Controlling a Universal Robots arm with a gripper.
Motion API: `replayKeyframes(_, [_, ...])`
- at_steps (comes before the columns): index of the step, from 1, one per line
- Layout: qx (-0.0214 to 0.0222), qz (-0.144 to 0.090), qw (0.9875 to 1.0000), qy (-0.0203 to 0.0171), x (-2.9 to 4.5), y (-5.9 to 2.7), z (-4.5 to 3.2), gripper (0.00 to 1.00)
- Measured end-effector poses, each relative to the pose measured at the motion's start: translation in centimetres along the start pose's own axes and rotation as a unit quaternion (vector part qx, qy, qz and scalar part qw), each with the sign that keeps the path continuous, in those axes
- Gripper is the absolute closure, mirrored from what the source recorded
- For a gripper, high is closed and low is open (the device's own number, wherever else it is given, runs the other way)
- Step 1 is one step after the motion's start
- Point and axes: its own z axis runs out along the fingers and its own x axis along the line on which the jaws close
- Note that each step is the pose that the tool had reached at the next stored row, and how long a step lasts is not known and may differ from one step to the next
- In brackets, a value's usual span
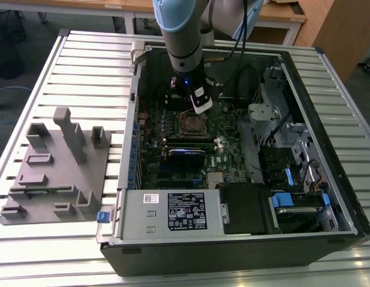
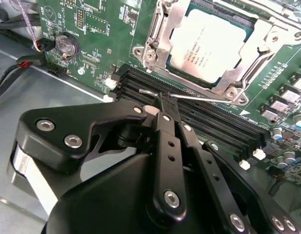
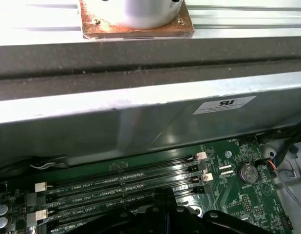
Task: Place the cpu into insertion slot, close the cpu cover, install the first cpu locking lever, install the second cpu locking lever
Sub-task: 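Install the first cpu locking lever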
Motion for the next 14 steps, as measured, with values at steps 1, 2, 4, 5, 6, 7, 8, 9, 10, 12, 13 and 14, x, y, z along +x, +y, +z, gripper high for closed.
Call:
replayKeyframes(1, [0.0000,0.000,1.0000,0.0000,0.00,0.01,0.02,0.90])
replayKeyframes(2, [0.0001,0.000,1.0000,-0.0001,0.01,0.01,0.05,0.90])
replayKeyframes(4, [0.0003,0.000,1.0000,-0.0001,0.03,-0.01,0.08,0.90])
replayKeyframes(5, [0.0003,0.001,1.0000,-0.0003,0.03,-0.01,0.11,0.90])
replayKeyframes(6, [0.0005,0.001,1.0000,-0.0005,0.04,-0.02,0.14,0.90])
replayKeyframes(7, [0.0008,0.001,1.0000,-0.0008,0.05,-0.04,0.18,0.90])
replayKeyframes(8, [0.0012,0.002,1.0000,-0.0011,0.06,-0.05,0.22,0.90])
replayKeyframes(9, [0.0016,0.002,1.0000,-0.0015,0.07,-0.07,0.26,0.90])
replayKeyframes(10, [0.0019,0.003,1.0000,-0.0020,0.08,-0.09,0.31,0.90])
replayKeyframes(12, [0.0028,0.004,1.0000,-0.0029,0.09,-0.12,0.38,0.90])
replayKeyframes(13, [0.0033,0.004,1.0000,-0.0035,0.10,-0.13,0.42,0.90])
replayKeyframes(14, [0.0038,0.004,1.0000,-0.0042,0.11,-0.15,0.45,0.90])
